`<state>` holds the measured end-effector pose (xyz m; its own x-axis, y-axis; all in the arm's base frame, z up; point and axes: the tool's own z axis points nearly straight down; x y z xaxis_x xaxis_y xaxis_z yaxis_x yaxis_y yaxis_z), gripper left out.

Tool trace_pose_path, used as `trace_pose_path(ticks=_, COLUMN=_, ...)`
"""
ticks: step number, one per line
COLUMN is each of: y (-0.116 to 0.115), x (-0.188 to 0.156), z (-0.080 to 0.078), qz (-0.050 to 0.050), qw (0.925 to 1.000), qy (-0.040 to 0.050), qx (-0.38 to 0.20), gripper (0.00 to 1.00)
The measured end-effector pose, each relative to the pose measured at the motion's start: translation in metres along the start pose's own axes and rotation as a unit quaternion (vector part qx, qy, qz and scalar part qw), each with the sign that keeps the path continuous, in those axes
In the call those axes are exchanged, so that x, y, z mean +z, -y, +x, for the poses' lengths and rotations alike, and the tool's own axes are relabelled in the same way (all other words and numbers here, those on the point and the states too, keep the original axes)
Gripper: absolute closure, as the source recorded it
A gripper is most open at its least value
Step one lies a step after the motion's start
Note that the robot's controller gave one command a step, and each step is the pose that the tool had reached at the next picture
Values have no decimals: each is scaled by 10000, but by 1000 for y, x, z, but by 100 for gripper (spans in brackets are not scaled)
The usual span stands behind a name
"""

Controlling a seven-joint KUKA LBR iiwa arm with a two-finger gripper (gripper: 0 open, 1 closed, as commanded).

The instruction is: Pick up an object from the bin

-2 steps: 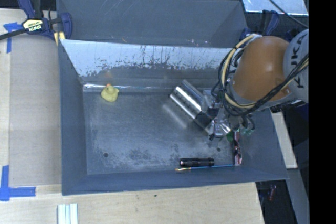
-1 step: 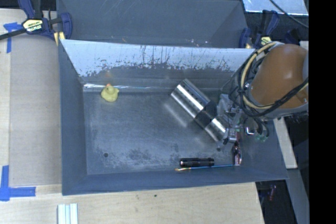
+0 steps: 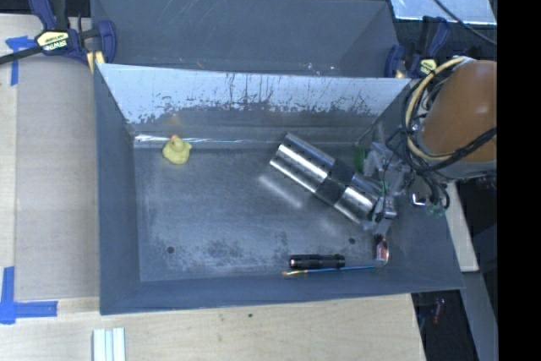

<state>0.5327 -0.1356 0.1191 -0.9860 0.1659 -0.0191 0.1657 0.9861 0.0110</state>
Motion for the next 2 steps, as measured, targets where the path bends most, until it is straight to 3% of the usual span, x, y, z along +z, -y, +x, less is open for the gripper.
trace_pose_path(ticks=1, y=-8, x=50, z=-23, qz=8, qw=9943, qy=12, qx=1066, gripper=0)
trace_pose_path(ticks=2, y=-16, x=50, z=-38, qz=74, qw=9731, qy=-154, qx=2297, gripper=100)
